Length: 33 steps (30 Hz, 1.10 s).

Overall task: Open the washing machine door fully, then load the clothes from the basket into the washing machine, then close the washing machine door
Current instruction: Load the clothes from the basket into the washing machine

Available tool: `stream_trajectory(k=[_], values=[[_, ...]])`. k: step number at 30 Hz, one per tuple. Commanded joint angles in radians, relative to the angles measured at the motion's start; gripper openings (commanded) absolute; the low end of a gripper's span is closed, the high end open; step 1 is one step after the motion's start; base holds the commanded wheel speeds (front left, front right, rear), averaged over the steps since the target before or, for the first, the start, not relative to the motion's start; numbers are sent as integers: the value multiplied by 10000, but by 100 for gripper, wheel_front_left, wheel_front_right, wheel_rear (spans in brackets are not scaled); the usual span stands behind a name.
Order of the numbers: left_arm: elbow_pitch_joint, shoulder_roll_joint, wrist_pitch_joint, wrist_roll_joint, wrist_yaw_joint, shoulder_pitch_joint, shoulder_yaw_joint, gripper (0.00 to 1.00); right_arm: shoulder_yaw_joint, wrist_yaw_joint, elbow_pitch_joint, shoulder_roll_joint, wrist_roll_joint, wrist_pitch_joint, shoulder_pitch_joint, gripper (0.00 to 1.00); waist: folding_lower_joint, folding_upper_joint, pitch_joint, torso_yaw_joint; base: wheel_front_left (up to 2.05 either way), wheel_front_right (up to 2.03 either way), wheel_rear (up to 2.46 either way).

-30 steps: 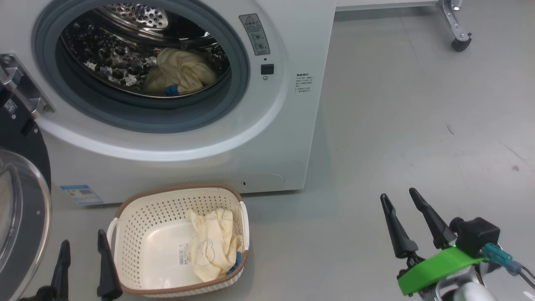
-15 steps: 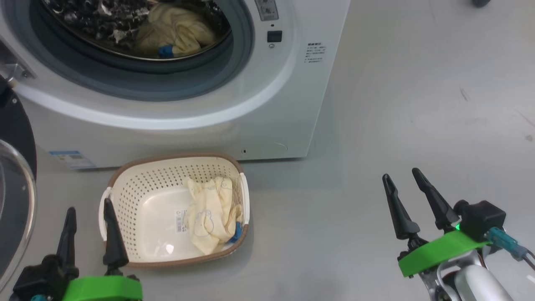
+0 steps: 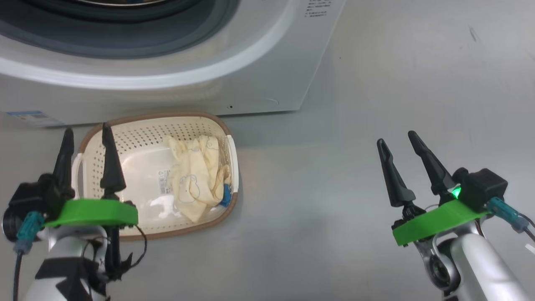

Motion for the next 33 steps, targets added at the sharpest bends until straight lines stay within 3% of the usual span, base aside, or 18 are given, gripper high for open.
stream_trajectory(k=[1, 8, 14, 23, 33], values=[[96, 338, -4, 26, -162, -678, 306, 100, 198, -29, -344, -50, -49, -95, -252, 100, -2, 0, 543, -264, 0, 0, 0], [1378, 489, 78, -100, -558, -2170, 303, 100, 258, -29, -464, -7, -80, -95, -614, 100, -2, 0, 1559, -537, 0, 0, 0], [3289, 477, 216, -195, -1121, -3610, 39, 100, 325, -29, -615, 106, -153, -95, -1060, 100, -2, 0, 2714, -846, 0, 0, 0], [6054, -38, 458, -835, -1885, -4747, -401, 100, 351, -29, -721, 232, -237, -95, -1354, 100, -2, 0, 3657, -1015, 0, 0, 0], [7802, -555, 1335, -1852, -2077, -5448, -1681, 100, 521, -29, -705, 340, -275, -95, -1618, 100, -2, 0, 4206, -1053, 0, 0, 0]])
